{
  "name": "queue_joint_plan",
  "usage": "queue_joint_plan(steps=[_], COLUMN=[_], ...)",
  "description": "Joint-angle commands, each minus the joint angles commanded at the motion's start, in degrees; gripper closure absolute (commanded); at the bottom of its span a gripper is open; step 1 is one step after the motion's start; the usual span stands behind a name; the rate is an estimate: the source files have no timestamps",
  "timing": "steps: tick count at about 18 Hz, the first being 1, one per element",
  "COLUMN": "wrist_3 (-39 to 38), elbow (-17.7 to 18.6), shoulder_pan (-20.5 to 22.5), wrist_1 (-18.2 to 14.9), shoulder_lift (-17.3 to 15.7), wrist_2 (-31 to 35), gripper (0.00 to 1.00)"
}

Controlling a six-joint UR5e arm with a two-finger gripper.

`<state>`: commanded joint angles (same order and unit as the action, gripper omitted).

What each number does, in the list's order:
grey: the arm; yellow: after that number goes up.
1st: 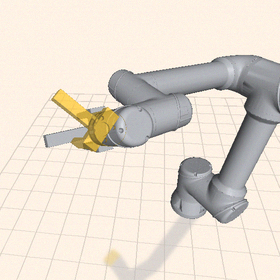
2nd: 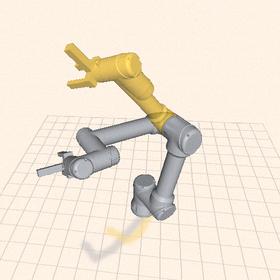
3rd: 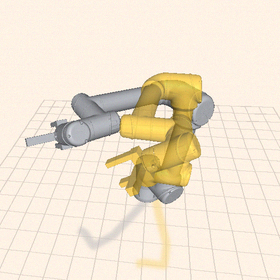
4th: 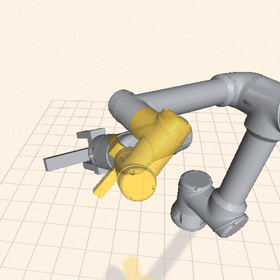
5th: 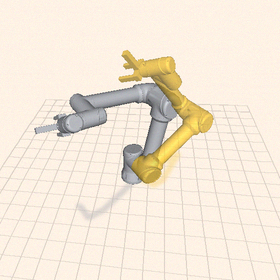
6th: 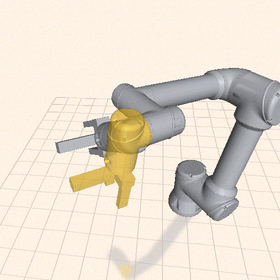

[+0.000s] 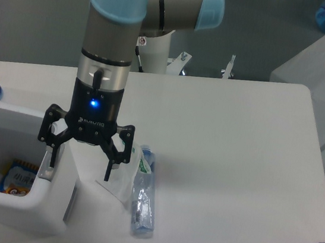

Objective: Open the trash can
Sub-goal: 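Push the lid back with the gripper to open the can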

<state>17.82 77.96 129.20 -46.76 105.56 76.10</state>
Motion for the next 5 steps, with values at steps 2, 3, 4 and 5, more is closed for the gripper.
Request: queue_joint_plan(steps=[2, 3, 4, 5], wrist_3=[2.3, 2.83, 3.62, 4.58], elbow=[0.17, 0.18, 0.18, 0.35], shoulder_pan=[0.79, 1.49, 1.93, 2.29], wrist_1=[-0.18, -0.18, -0.26, -0.26], shoulder_lift=[-0.26, -0.35, -0.35, -0.35], wrist_2=[3.52, 4.14, 4.32, 4.41], gripper=[0.0, 0.0, 0.0, 0.0])
